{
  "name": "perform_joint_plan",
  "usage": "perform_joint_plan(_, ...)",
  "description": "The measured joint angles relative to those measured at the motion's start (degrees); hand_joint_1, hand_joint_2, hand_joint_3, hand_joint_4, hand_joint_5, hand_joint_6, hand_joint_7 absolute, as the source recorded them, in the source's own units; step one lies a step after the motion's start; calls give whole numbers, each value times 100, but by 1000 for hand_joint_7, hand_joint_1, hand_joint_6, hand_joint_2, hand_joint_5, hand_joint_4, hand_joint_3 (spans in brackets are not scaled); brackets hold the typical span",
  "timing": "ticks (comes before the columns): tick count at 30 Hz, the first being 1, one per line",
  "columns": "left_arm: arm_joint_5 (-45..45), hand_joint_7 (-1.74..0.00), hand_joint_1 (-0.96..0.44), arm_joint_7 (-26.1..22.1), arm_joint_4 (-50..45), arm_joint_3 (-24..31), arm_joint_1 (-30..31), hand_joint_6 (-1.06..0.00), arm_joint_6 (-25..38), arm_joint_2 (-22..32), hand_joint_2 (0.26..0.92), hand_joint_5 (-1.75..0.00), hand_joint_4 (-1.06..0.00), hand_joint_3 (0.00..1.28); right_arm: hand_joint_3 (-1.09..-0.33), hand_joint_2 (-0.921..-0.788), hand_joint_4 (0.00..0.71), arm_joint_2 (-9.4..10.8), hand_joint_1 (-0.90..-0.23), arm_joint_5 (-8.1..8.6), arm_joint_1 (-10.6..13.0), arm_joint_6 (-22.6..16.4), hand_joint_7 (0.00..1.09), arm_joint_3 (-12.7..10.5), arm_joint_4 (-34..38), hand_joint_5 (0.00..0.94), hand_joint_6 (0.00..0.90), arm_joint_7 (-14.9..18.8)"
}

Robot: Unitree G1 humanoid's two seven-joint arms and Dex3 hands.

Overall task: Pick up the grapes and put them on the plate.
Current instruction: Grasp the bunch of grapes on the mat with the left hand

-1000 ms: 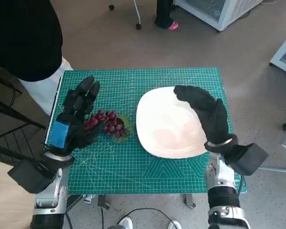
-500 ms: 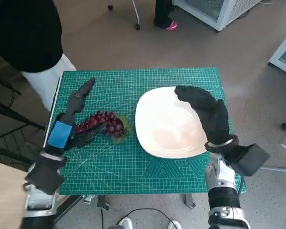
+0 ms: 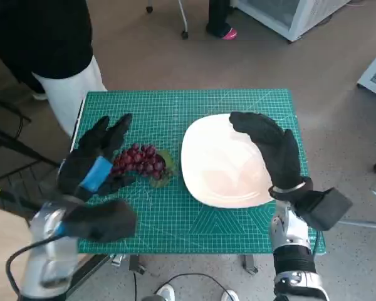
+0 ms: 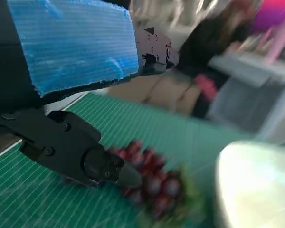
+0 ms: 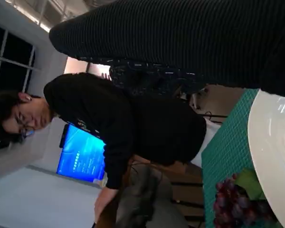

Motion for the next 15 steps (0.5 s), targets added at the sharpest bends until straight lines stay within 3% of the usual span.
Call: perform_joint_plan(15,46,0,-427,10,1437,-592,-773,-191,369,154,721,0,-69,5,-587,-921,391,-70,-524,13,-4,-11,3,-37,56,2,468,-6)
